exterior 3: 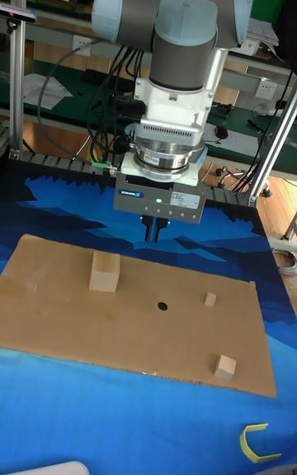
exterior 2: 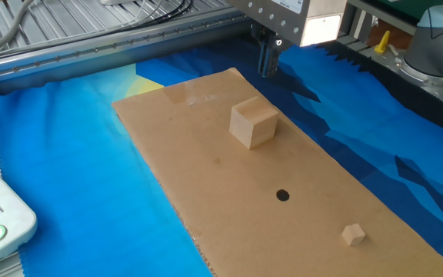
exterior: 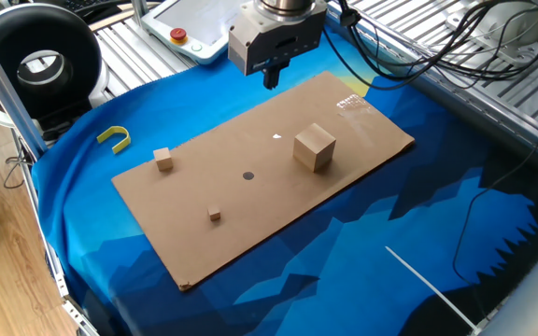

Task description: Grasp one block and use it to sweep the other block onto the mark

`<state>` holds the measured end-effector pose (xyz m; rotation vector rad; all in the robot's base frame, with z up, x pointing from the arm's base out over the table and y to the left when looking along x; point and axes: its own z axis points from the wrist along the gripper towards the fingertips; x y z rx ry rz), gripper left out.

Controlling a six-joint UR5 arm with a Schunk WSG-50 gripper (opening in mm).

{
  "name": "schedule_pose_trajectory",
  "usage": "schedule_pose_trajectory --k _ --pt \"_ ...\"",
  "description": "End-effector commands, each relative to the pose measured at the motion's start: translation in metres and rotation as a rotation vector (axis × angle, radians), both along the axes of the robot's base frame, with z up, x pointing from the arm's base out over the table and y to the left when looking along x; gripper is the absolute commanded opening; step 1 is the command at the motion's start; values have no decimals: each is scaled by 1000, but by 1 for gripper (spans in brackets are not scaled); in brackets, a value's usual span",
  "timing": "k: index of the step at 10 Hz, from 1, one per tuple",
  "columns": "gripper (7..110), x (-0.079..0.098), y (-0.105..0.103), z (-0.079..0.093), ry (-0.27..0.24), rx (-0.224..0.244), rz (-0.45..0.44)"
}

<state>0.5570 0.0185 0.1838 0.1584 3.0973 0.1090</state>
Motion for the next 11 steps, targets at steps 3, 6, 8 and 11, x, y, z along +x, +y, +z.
schedule_pose_trajectory --k 3,6,8,11 --pt "7 -1 2 -3 4 30 -17" --pt "7 -4 -9 -4 16 -13 -15" --pt "7 -4 -4 -4 16 4 -12" --pt "7 -16 -14 -4 63 -36 -11"
